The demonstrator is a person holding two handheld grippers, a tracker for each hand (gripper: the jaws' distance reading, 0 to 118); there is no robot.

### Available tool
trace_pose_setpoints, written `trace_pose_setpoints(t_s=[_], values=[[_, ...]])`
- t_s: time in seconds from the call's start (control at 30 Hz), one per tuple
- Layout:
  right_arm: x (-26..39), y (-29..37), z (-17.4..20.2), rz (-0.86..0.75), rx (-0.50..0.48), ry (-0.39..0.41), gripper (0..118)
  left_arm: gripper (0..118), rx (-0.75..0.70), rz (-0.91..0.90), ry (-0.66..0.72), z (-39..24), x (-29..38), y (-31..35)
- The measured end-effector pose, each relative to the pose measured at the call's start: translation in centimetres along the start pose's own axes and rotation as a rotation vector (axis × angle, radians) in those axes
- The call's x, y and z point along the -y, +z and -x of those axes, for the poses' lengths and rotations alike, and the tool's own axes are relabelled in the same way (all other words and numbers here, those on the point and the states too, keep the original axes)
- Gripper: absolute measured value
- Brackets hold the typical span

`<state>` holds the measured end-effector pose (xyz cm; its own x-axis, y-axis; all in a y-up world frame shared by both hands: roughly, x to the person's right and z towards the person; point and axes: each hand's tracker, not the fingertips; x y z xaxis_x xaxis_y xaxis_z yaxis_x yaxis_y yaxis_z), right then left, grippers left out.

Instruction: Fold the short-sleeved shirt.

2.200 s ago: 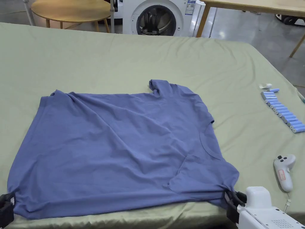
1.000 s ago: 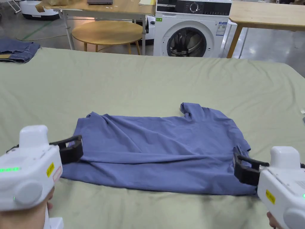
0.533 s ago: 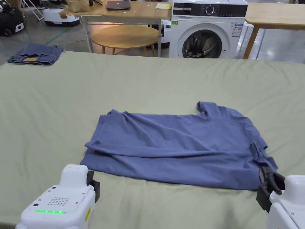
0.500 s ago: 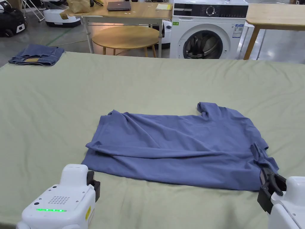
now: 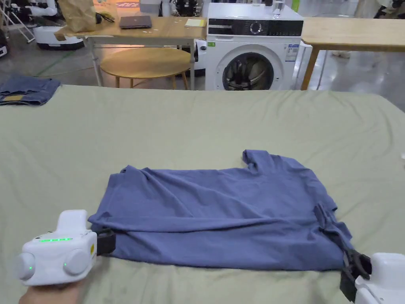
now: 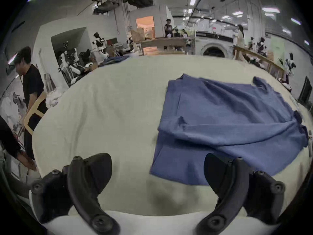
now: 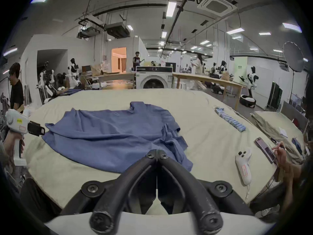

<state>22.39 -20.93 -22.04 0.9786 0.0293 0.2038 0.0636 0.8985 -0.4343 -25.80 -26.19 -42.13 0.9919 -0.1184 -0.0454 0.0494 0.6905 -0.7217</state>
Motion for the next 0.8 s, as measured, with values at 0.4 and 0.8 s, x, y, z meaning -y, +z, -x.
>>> trace_pose_setpoints(t_s=[0.4,0.8], values=[[1.2,-10.2,-4.6,0.216,0.06,0.011,113,1,0.064,0.018,-0.133,-3.6,-0.7,3.4],[-1.4,-8.4,-4.5,0.248,-0.04,-0.032,4,1,0.073,-0.04,-0.1,-1.5,-1.1,6.5]])
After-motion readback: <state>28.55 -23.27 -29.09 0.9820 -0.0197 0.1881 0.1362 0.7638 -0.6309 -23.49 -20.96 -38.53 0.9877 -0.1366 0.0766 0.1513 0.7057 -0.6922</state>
